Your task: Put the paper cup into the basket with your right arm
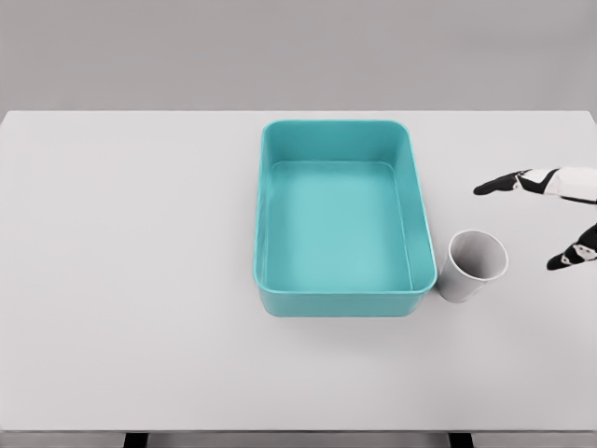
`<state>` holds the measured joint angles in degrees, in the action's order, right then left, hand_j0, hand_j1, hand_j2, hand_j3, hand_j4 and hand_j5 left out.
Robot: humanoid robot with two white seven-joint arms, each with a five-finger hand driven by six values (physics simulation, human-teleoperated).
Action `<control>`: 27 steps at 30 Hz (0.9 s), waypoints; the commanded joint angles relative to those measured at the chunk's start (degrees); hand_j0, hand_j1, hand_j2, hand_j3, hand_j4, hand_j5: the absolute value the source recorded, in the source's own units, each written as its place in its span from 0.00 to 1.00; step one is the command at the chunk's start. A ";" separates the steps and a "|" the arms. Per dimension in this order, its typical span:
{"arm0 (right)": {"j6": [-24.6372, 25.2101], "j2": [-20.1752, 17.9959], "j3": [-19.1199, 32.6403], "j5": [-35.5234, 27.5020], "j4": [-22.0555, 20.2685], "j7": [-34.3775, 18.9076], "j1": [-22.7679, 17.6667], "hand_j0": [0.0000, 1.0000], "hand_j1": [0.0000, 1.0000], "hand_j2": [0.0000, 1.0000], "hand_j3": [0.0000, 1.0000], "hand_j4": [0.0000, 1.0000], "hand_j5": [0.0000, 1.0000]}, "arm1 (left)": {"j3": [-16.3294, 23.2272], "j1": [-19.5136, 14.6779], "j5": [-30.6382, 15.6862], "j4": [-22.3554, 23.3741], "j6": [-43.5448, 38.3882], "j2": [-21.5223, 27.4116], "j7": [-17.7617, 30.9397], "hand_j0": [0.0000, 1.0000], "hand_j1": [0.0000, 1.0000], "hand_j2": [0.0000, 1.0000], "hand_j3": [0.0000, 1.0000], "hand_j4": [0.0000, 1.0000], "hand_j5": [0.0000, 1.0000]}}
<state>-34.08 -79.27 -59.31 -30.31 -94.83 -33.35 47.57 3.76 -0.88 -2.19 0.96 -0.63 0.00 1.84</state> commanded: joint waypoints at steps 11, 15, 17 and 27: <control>-0.92 1.93 0.07 -10.12 5.63 1.80 -6.61 1.00 1.00 1.00 1.00 1.00 1.00 | 0.02 0.00 0.00 0.00 0.02 0.00 0.01 1.00 1.00 1.00 1.00 1.00 1.00; -0.92 4.12 0.07 -14.16 9.58 1.71 -9.77 1.00 1.00 1.00 1.00 1.00 1.00 | 0.02 0.00 0.00 0.00 0.02 0.00 0.01 1.00 1.00 1.00 1.00 1.00 1.00; -0.92 6.06 0.07 -14.43 11.60 1.80 -10.83 1.00 1.00 1.00 1.00 1.00 1.00 | -0.07 0.00 0.00 0.00 0.02 0.00 0.01 1.00 1.00 1.00 1.00 1.00 1.00; -0.92 6.94 0.86 -16.10 16.00 1.63 -14.96 1.00 1.00 1.00 1.00 1.00 1.00 | 0.02 0.00 0.00 0.00 0.02 0.00 0.01 1.00 1.00 1.00 1.00 1.00 1.00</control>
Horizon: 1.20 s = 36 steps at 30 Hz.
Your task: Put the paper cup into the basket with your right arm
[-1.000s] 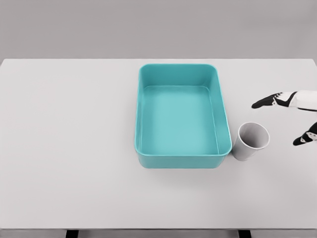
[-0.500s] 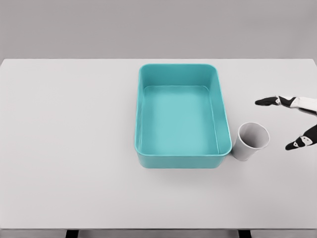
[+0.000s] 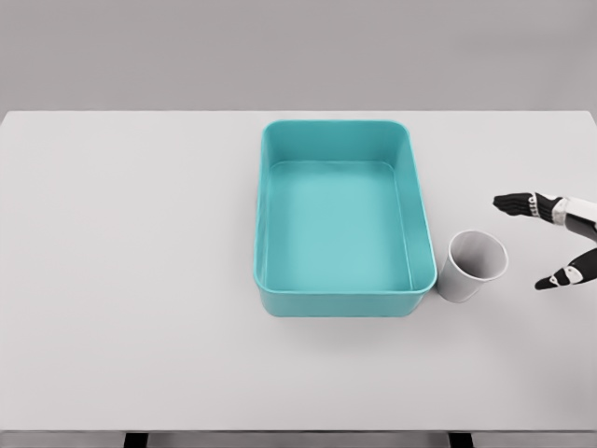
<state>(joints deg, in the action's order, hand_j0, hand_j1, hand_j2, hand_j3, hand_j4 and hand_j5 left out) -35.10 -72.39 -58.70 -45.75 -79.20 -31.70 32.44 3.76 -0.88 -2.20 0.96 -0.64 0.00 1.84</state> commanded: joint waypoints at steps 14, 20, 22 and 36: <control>0.10 5.86 20.72 0.40 3.61 -0.73 -17.31 1.00 1.00 1.00 1.00 1.00 1.00 | 0.01 0.00 0.00 0.01 0.02 0.00 0.01 1.00 1.00 1.00 1.00 1.00 1.00; 0.10 5.77 22.84 0.58 3.17 -0.73 -18.55 1.00 1.00 1.00 1.00 1.00 1.00 | 0.01 0.00 0.00 0.01 0.02 0.00 0.01 1.00 1.00 1.00 1.00 1.00 1.00; 0.10 5.86 22.75 0.58 2.91 -0.73 -18.55 1.00 1.00 1.00 1.00 1.00 1.00 | 0.01 0.00 0.00 0.01 0.02 0.00 0.01 1.00 1.00 1.00 1.00 1.00 1.00; 0.10 9.38 22.75 1.90 0.80 -0.73 -18.37 1.00 1.00 1.00 1.00 1.00 1.00 | 0.01 0.00 0.00 0.01 0.02 0.00 0.01 1.00 1.00 1.00 1.00 1.00 1.00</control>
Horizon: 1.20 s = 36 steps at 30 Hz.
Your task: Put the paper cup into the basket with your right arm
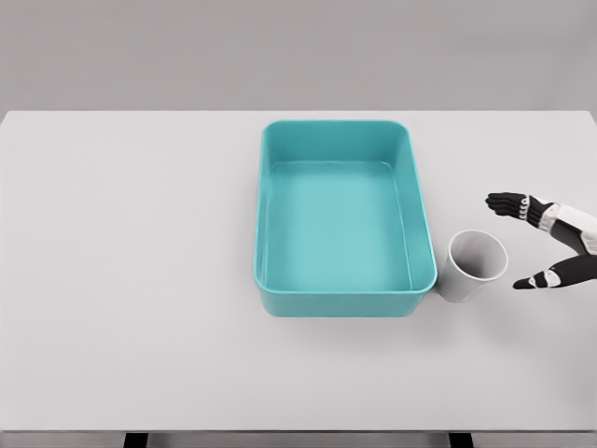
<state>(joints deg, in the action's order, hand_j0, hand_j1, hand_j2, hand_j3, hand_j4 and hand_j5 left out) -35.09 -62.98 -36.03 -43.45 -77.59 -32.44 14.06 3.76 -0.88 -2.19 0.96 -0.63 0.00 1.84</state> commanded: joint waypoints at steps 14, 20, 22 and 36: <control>0.09 0.40 -0.01 -0.32 -3.01 0.01 -0.09 1.00 1.00 1.00 1.00 1.00 1.00 | 0.02 0.00 0.08 0.01 0.01 0.00 0.01 1.00 1.00 1.00 1.00 1.00 1.00; 0.09 1.98 -0.09 1.17 -2.92 0.01 -0.09 1.00 1.00 1.00 1.00 1.00 1.00 | 0.02 0.00 -0.01 0.01 0.01 0.00 0.01 1.00 1.00 1.00 1.00 1.00 1.00; 0.09 2.77 -0.09 1.52 -2.74 0.01 0.00 1.00 1.00 1.00 1.00 1.00 1.00 | 0.02 0.00 -0.01 0.01 0.01 0.00 0.01 1.00 1.00 1.00 1.00 1.00 1.00; 0.09 4.18 -0.09 2.93 -2.22 0.01 0.00 1.00 1.00 1.00 1.00 1.00 1.00 | 0.02 0.00 -0.01 0.01 0.01 0.00 0.01 1.00 1.00 1.00 1.00 1.00 1.00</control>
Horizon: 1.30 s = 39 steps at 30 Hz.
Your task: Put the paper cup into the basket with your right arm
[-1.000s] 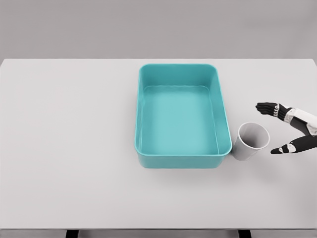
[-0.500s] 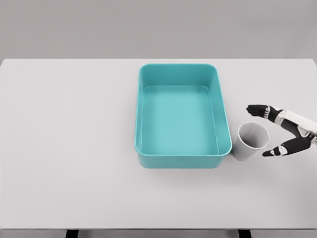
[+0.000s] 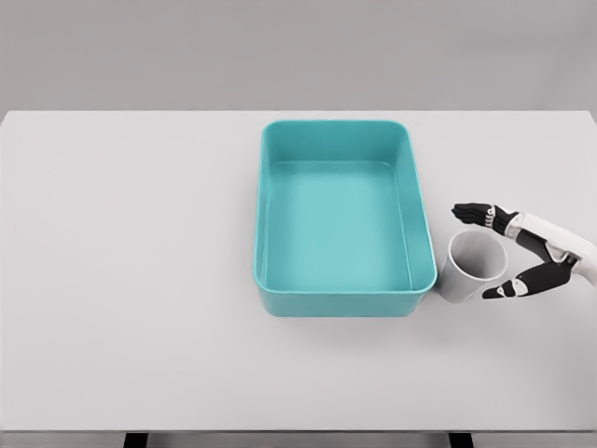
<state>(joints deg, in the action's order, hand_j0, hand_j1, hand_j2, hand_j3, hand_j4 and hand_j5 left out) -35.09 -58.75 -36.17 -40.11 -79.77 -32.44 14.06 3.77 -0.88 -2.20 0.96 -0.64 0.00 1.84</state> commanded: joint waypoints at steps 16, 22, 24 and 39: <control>0.09 1.27 0.14 1.00 0.32 0.01 0.26 1.00 1.00 1.00 1.00 1.00 1.00 | 0.01 0.00 0.00 0.01 0.03 0.00 0.01 1.00 1.00 1.00 1.00 1.00 1.00; 0.09 1.27 0.22 2.76 0.32 0.01 0.35 0.96 0.96 0.96 0.96 0.96 0.96 | 0.01 0.00 0.00 0.01 0.03 0.00 0.01 1.00 1.00 1.00 1.00 1.00 1.00; 0.09 1.19 0.22 2.84 0.32 0.01 0.35 0.94 0.94 0.94 0.94 0.94 0.94 | 0.01 0.00 0.00 0.01 0.03 0.00 0.01 1.00 1.00 1.00 1.00 1.00 1.00; 0.09 1.10 0.84 4.87 0.23 0.01 0.44 0.82 0.82 0.82 0.82 0.82 0.82 | 0.01 0.00 0.09 0.01 0.03 0.00 0.01 1.00 1.00 1.00 1.00 1.00 1.00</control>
<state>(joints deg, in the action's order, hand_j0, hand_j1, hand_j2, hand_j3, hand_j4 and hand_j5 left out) -35.07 -57.59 -35.65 -35.48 -79.45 -32.43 14.24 3.74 -0.88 -2.19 0.96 -0.63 0.00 1.84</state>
